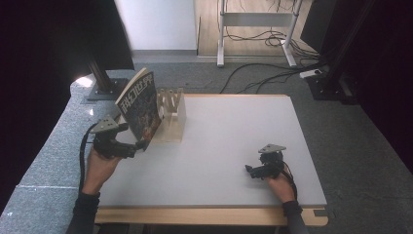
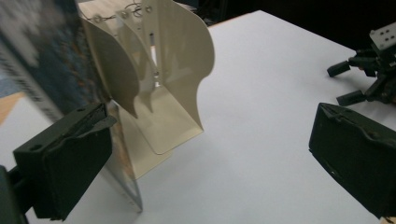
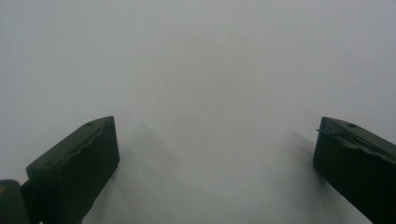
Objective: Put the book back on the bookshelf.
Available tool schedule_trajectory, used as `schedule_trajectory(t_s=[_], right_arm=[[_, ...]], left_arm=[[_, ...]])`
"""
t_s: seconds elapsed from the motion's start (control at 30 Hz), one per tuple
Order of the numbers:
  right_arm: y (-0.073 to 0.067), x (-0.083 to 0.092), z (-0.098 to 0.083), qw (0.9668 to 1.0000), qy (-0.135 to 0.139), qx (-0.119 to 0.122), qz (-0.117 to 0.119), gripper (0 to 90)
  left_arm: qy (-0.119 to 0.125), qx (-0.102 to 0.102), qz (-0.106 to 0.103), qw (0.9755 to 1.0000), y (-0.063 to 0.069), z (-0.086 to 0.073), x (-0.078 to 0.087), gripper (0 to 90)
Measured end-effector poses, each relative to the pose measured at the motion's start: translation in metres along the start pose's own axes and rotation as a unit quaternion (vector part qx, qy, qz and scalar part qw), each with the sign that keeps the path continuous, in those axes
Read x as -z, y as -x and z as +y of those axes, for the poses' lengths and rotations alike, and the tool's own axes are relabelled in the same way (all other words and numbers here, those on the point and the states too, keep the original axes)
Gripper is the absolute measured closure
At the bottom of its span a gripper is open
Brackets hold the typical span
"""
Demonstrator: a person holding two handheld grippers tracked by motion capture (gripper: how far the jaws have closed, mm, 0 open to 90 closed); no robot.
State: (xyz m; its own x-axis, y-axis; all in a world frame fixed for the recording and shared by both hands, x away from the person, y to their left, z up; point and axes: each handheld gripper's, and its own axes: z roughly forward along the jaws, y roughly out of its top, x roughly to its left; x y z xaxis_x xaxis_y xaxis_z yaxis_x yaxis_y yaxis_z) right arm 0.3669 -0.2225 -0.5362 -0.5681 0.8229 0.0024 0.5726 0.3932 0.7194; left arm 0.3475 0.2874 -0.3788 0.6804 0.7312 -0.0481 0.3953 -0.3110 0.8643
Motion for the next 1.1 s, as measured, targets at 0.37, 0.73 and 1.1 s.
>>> schedule_trajectory(t_s=[0.37, 0.73, 1.1], right_arm=[[0.0, 0.0, 0.0, 1.0, 0.001, 0.0, 0.0, 0.0], [0.0, 0.0, -0.001, 1.0, 0.0, 0.0, 0.001, 0.0], [0.0, 0.0, -0.001, 1.0, 0.001, 0.0, 0.001, 0.0]], left_arm=[[-0.026, -0.018, -0.04, 0.9987, 0.015, -0.04, -0.048, 0.0], [-0.096, -0.034, -0.059, 0.9931, 0.024, -0.086, -0.094, 0.0], [-0.164, -0.055, -0.04, 0.9841, 0.033, -0.107, -0.118, 0.0]])
